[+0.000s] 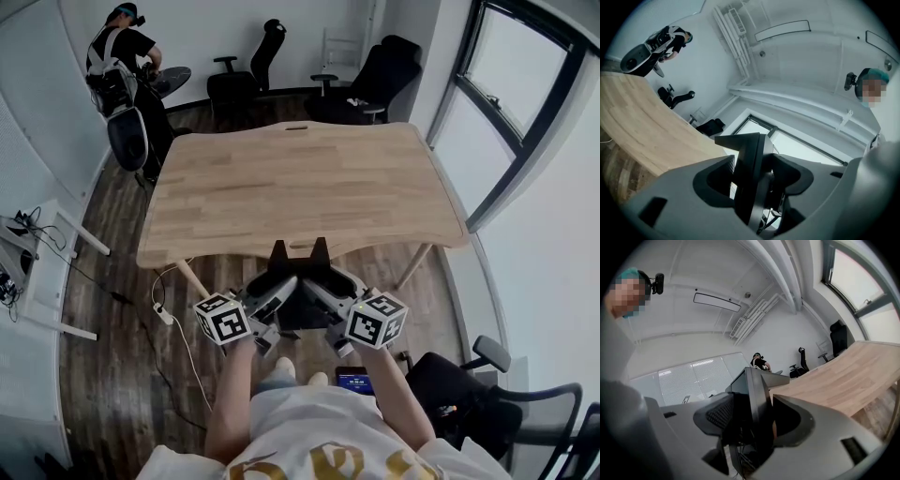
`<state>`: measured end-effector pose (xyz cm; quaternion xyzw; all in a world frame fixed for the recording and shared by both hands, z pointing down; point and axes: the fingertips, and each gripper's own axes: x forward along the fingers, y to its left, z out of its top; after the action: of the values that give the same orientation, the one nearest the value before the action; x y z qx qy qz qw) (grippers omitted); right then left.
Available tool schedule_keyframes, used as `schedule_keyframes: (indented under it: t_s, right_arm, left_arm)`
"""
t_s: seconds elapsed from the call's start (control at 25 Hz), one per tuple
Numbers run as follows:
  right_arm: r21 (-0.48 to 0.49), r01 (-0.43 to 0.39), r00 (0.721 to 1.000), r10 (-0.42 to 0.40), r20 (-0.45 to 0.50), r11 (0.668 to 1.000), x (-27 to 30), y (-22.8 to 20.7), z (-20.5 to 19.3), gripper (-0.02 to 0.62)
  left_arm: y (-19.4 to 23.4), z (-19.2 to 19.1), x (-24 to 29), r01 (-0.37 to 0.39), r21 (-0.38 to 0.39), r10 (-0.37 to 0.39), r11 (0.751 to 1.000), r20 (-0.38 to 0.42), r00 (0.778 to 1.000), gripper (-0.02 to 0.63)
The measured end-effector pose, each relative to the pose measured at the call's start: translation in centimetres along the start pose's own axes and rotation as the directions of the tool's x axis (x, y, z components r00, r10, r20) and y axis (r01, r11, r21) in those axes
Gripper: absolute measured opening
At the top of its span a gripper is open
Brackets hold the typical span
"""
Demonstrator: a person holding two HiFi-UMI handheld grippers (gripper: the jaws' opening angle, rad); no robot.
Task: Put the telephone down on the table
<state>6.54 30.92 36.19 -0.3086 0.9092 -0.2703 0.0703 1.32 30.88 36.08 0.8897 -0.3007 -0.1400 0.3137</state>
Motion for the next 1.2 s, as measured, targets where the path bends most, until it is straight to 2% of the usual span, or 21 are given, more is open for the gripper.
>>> schedule_keyframes:
  t_s: [0.32, 0.6, 0.88, 1.2]
  right_arm:
    - [0.017, -0.007, 1.0, 0.007, 0.007, 1.0, -0.2, -0.2, 0.0, 0.233]
    - [0.024, -0.01, 1.0, 0.01, -0.001, 1.0, 1.0, -2.4, 0.1, 0.233]
    - [0.062, 0.01, 1.0, -0.009, -0.02, 0.998, 5.4, -7.6, 1.4, 0.233]
    - [0.095, 0.052, 0.998, -0.048, -0.043, 0.994, 13.3, -14.9, 4.8, 0.233]
  left_arm:
    - [-0.1, -0.2, 0.2, -0.009, 0.004, 0.01, 1.0, -0.008, 1.0, 0.236]
    - [1.9, 0.0, 1.6, -0.012, 0.004, 0.012, 1.0, -0.004, 1.0, 0.236]
    - [7.4, 1.9, 5.4, -0.012, -0.02, 0.012, 1.0, -0.029, 1.0, 0.236]
    - [16.0, 6.8, 11.2, -0.001, -0.068, -0.004, 0.998, -0.066, 0.998, 0.237]
